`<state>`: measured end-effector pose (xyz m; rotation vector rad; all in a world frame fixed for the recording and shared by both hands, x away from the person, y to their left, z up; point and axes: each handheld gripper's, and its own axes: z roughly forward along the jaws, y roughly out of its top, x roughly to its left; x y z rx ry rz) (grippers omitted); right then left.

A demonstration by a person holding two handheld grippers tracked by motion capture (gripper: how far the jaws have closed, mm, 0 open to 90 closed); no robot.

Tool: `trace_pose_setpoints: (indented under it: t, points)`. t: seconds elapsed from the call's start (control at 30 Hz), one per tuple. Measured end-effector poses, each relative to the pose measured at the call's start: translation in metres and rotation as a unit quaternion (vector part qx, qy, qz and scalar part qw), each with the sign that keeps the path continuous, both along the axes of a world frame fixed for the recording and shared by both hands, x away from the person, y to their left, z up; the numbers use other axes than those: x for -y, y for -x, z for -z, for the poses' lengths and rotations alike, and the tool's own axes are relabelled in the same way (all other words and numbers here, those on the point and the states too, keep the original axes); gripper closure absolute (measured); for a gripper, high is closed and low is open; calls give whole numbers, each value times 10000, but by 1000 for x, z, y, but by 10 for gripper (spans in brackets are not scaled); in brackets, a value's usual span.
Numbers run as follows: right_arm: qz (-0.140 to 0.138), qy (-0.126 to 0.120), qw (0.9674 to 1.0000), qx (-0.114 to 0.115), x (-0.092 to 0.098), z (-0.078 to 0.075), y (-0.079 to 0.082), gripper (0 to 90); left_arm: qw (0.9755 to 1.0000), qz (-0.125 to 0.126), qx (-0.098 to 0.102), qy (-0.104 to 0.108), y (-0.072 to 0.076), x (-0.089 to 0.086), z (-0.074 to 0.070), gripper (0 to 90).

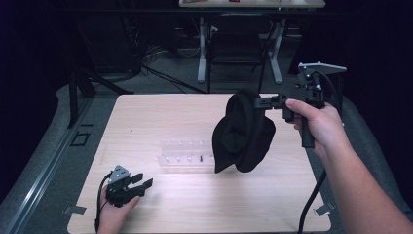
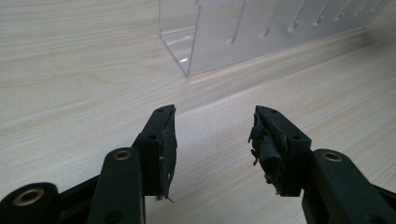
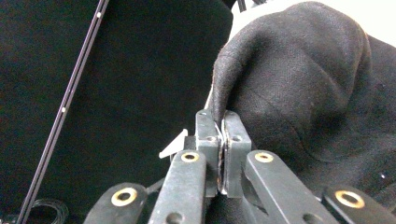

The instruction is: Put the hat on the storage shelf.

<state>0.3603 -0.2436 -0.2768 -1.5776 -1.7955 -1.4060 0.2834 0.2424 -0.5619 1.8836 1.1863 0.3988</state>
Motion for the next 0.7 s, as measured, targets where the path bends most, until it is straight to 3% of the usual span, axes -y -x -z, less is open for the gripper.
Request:
trace_pose_setpoints:
  t: [0.7]
  points:
    - [235, -54, 9997, 6, -31, 8, -31, 881, 10000, 66, -30, 2, -1, 0, 0, 496]
